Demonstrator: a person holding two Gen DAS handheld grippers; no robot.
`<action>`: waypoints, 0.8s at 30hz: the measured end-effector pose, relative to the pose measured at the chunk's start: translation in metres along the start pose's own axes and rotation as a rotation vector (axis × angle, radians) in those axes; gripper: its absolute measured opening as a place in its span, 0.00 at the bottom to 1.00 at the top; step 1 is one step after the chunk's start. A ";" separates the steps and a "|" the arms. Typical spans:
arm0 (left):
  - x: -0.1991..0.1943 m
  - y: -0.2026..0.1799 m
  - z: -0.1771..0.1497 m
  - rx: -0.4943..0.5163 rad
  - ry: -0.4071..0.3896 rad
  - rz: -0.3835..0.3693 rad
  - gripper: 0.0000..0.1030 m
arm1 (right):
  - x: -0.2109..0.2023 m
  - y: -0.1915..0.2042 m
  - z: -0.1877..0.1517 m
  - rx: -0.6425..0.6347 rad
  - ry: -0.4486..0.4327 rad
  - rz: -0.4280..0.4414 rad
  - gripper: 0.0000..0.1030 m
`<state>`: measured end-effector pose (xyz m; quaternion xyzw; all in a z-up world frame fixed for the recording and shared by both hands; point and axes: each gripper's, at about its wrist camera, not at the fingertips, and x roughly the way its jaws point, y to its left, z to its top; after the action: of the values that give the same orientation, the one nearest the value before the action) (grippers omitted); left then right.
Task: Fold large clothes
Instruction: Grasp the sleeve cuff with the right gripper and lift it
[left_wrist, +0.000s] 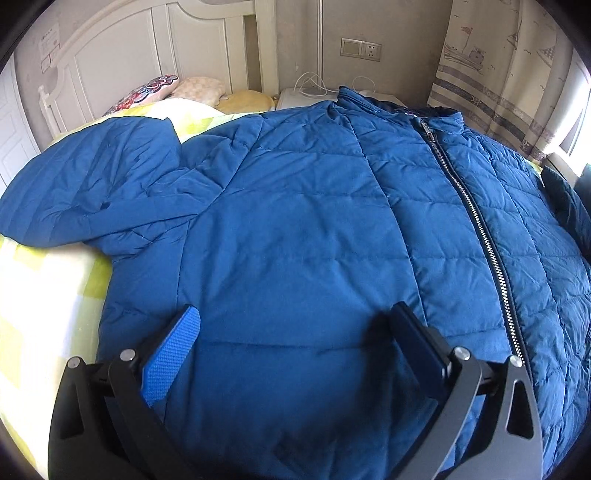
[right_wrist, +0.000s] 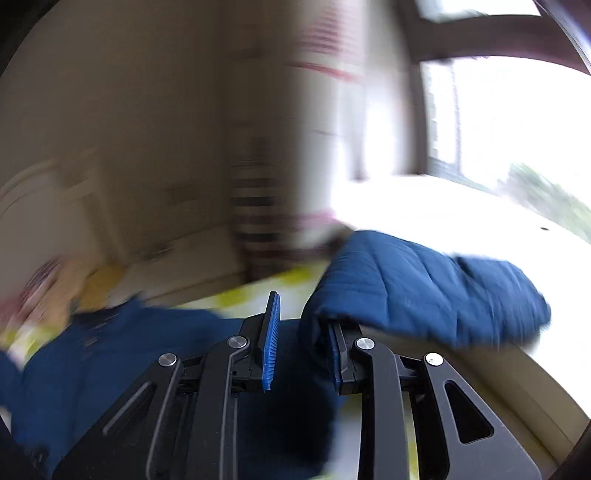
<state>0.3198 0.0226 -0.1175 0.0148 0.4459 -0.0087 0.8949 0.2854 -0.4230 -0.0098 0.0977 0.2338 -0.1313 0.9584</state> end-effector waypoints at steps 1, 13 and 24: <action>-0.001 -0.003 0.000 0.000 0.001 0.000 0.98 | -0.002 0.027 -0.002 -0.067 0.007 0.052 0.25; 0.000 -0.004 -0.001 -0.002 0.000 -0.010 0.98 | -0.009 0.185 -0.123 -0.467 0.466 0.403 0.83; 0.001 -0.003 0.000 0.002 -0.001 -0.006 0.98 | 0.028 -0.040 -0.085 0.606 0.502 0.423 0.83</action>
<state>0.3205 0.0195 -0.1178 0.0144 0.4456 -0.0120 0.8950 0.2619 -0.4458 -0.1020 0.4487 0.3848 0.0328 0.8059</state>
